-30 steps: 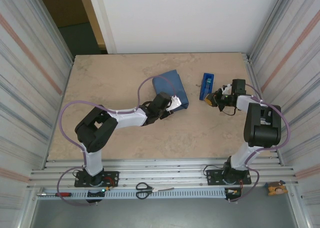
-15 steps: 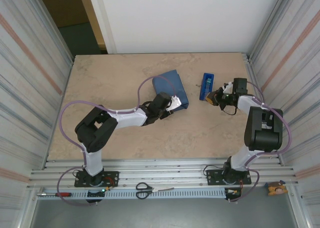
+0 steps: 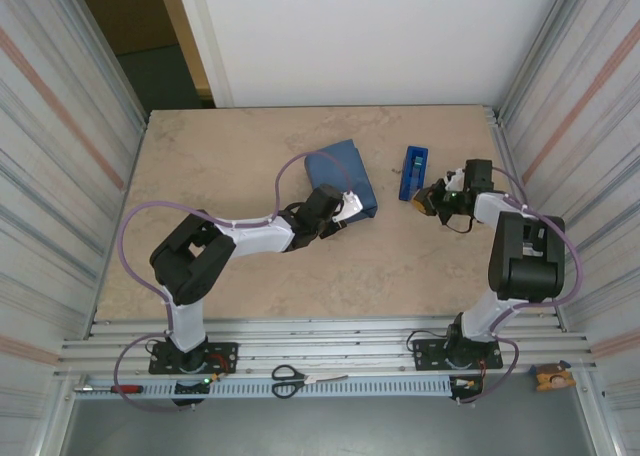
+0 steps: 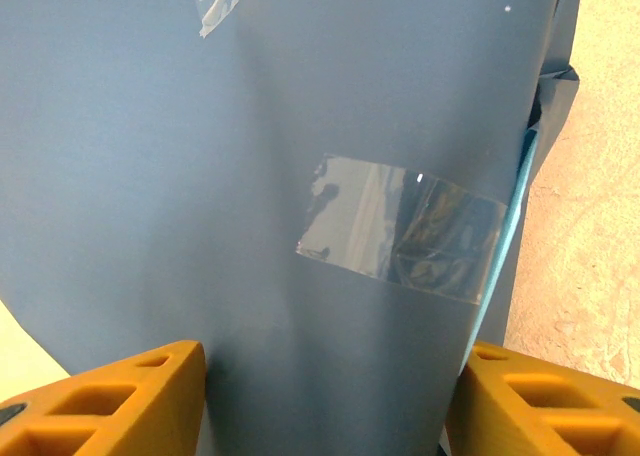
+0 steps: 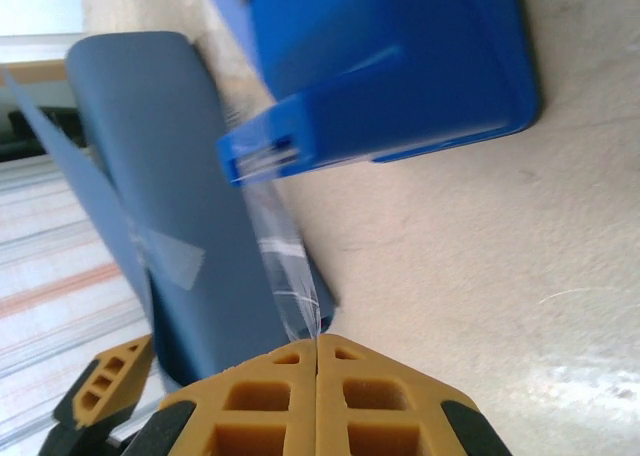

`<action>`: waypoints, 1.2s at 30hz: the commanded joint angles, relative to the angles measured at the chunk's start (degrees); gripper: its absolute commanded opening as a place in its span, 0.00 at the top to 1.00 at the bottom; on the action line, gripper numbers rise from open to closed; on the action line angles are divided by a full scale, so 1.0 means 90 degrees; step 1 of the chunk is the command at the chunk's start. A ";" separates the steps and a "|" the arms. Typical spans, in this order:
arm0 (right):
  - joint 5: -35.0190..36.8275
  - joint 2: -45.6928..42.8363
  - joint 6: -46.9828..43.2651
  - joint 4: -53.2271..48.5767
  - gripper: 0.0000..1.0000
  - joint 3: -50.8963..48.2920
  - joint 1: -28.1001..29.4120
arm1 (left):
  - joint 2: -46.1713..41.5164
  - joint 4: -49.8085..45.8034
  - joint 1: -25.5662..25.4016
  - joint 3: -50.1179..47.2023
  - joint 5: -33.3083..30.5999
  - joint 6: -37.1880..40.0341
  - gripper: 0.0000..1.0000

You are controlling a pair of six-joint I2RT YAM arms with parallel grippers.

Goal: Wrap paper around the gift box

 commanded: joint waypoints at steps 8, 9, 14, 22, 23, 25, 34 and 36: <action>0.1490 0.0839 -0.0850 -0.1081 1.00 0.0395 0.0218 | 0.0217 -0.0599 -0.0056 -0.0025 0.0084 -0.0217 0.39; 0.1656 0.0865 -0.0929 -0.1227 1.00 0.0501 0.0272 | 0.0227 -0.0604 -0.0056 -0.0013 0.0093 -0.0219 0.39; 0.2408 0.1113 -0.1116 -0.1741 1.00 0.0938 0.0419 | 0.0238 -0.0640 -0.0066 0.0013 0.0084 -0.0204 0.39; 0.2993 0.0955 -0.1309 -0.2147 1.00 0.1116 0.0505 | 0.0214 -0.0652 -0.0076 0.0003 0.0075 -0.0223 0.39; 0.3096 0.0917 -0.1372 -0.2273 1.00 0.1154 0.0501 | 0.0209 -0.0648 -0.0076 -0.0001 0.0074 -0.0223 0.39; 0.3200 0.0924 -0.1512 -0.2474 1.00 0.1261 0.0498 | 0.0221 -0.0650 -0.0076 0.0003 0.0084 -0.0214 0.39; 0.1182 -0.0814 -0.2036 -0.2169 1.00 0.0548 0.0576 | 0.0213 -0.0634 -0.0085 -0.0021 0.0088 -0.0214 0.39; 0.0449 -0.1190 -0.2218 -0.2165 1.00 0.0360 0.0585 | 0.0208 -0.0615 -0.0085 -0.0045 0.0103 -0.0214 0.39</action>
